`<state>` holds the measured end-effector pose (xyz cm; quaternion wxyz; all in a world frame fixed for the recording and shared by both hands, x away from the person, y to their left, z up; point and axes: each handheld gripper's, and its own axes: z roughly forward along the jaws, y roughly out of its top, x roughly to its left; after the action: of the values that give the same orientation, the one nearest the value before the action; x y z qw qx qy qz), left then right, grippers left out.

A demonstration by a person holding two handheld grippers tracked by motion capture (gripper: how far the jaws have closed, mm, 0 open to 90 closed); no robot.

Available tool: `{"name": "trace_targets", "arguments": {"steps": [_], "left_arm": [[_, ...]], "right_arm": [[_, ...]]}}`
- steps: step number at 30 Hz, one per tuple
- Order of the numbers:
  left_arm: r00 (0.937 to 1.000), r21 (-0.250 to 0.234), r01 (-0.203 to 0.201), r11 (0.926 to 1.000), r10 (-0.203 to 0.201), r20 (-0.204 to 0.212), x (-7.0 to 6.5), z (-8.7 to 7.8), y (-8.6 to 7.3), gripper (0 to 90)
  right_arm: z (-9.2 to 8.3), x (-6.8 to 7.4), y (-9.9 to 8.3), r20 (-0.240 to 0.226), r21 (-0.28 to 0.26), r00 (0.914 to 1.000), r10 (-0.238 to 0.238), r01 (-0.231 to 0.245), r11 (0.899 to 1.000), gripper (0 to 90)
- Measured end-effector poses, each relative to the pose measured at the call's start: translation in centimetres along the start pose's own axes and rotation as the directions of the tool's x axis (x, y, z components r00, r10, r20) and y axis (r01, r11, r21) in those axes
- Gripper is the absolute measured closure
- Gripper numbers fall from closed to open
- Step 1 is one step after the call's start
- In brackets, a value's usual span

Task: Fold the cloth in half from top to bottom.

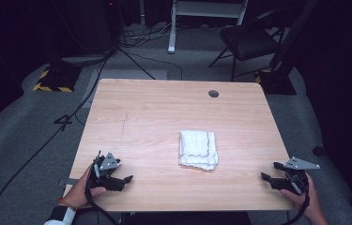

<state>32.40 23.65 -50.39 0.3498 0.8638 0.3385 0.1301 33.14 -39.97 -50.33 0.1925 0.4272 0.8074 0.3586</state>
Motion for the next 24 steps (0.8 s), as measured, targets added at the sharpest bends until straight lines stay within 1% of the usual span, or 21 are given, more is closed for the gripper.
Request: {"name": "trace_targets", "arguments": {"steps": [9, 13, 17, 24], "left_arm": [[1.0000, 0.001, 0.004, 1.0000, -0.004, -0.003, 0.01, -0.01, -0.03, 16.6], [0.9999, 0.000, 0.014, 0.9999, -0.014, -0.007, 0.09, -0.14, -0.17, 16.6], [0.9998, 0.003, 0.012, 0.9999, -0.012, -0.015, 0.11, -0.22, -0.21, 16.6], [0.9998, 0.003, 0.015, 0.9999, -0.015, -0.014, 0.09, -0.22, -0.21, 16.6]], "right_arm": [[0.00, 0.00, 0.00, 0.001, 0.000, 1.0000, 0.001, -0.001, 1.000, 22.7], [0.00, 0.00, 0.00, 0.001, 0.000, 1.0000, 0.001, -0.001, 1.000, 22.7], [0.00, -0.01, 0.00, 0.001, 0.000, 1.0000, 0.001, -0.001, 1.000, 22.7], [0.00, 0.00, 0.00, 0.002, 0.000, 1.0000, 0.001, -0.001, 1.000, 22.5]]}}
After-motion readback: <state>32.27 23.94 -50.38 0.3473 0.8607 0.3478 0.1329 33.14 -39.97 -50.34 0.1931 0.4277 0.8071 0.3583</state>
